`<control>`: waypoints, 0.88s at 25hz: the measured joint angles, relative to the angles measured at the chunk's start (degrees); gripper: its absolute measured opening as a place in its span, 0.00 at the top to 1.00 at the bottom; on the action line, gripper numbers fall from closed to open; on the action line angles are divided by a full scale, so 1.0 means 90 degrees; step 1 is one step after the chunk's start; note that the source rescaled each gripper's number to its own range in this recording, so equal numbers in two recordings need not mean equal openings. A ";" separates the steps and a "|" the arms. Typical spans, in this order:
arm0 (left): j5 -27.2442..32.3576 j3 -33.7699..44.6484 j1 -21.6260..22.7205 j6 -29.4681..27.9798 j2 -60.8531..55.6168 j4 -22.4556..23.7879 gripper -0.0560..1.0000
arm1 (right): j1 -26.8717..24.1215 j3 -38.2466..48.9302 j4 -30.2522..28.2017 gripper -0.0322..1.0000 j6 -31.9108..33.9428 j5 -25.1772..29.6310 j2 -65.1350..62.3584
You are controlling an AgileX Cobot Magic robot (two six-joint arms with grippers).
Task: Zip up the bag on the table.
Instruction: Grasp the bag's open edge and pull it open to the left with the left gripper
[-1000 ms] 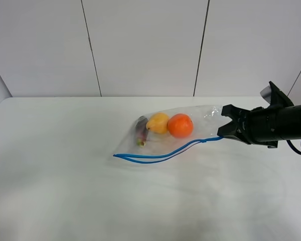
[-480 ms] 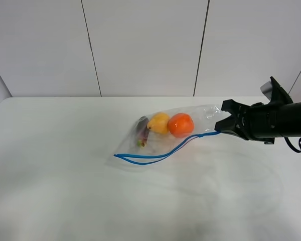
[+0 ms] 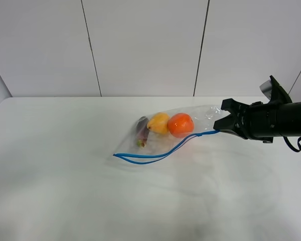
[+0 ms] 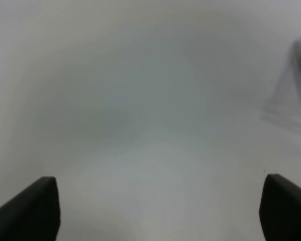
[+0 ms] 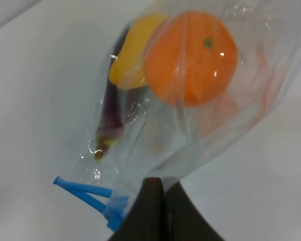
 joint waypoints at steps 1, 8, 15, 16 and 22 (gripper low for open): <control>0.0000 0.0000 0.0000 0.0000 0.0000 0.0000 0.10 | 0.0000 0.0000 0.0000 0.97 -0.0007 0.0000 0.0000; 0.0000 0.0000 0.0000 0.0124 0.0000 0.0000 0.10 | 0.0000 0.0000 0.0000 0.97 -0.0012 0.0000 0.0000; -0.0060 -0.0043 0.0000 0.0351 0.0000 -0.0006 0.10 | 0.0000 0.0000 0.0000 0.97 -0.0012 0.0000 0.0000; -0.0137 -0.0100 0.0000 0.0398 0.0000 -0.0006 0.10 | 0.0000 0.0000 0.0000 0.97 -0.0012 0.0000 0.0000; -0.0877 -0.0627 0.0000 0.0521 0.0660 -0.0012 0.10 | 0.0000 0.0000 0.0000 0.97 -0.0012 0.0000 0.0000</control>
